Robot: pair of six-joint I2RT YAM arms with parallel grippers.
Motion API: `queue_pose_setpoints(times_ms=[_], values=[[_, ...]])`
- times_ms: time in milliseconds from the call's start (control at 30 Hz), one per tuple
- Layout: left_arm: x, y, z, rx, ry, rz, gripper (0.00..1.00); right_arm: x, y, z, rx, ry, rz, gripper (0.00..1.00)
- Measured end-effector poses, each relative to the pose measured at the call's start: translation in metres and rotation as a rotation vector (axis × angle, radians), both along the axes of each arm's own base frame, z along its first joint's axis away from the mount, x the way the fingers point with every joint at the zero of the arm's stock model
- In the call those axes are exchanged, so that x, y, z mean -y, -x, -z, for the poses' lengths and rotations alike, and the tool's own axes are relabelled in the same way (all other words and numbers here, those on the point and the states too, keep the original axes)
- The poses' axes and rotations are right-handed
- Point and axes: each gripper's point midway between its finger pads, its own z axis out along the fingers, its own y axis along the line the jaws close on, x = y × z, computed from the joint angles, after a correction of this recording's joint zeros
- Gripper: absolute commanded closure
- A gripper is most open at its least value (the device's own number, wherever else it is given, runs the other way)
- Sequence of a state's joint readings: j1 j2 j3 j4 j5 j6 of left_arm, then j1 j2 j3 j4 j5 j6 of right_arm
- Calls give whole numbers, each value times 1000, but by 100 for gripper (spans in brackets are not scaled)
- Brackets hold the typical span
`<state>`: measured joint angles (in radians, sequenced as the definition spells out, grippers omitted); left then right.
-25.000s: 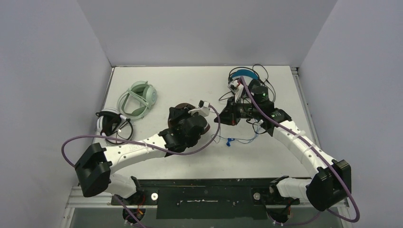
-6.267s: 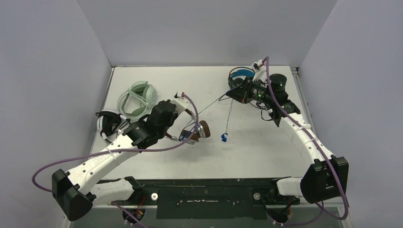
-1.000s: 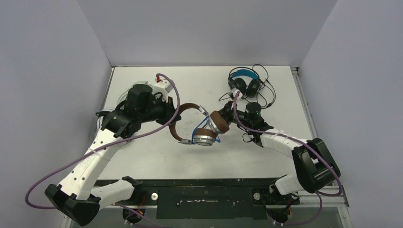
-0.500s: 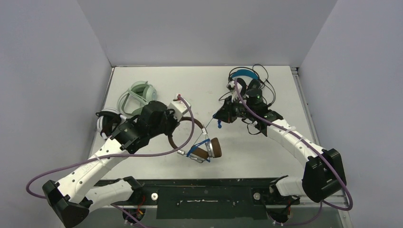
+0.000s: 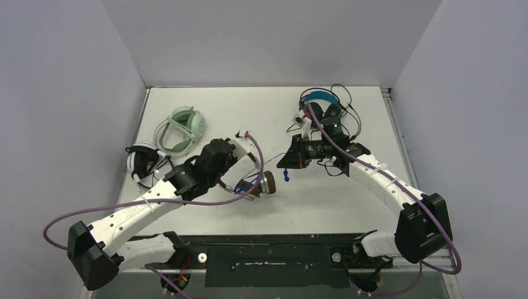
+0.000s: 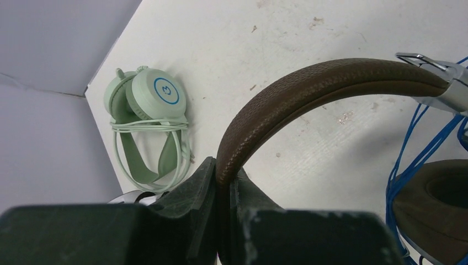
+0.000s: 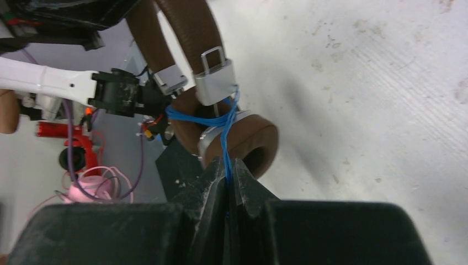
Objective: Wrap the headphones
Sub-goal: Wrap the headphones cable around the headphones.
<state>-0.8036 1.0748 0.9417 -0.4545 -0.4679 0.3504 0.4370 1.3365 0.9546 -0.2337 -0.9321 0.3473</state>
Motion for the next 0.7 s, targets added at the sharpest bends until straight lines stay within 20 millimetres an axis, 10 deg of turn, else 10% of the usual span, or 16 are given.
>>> queue_pose_setpoints(times_ms=[400, 700], values=[[5, -26, 10, 51, 19, -185, 100, -34, 6, -50, -172, -255, 2, 100], [24, -40, 19, -12, 231, -448, 100, -67, 6, -47, -226, -287, 60, 100]])
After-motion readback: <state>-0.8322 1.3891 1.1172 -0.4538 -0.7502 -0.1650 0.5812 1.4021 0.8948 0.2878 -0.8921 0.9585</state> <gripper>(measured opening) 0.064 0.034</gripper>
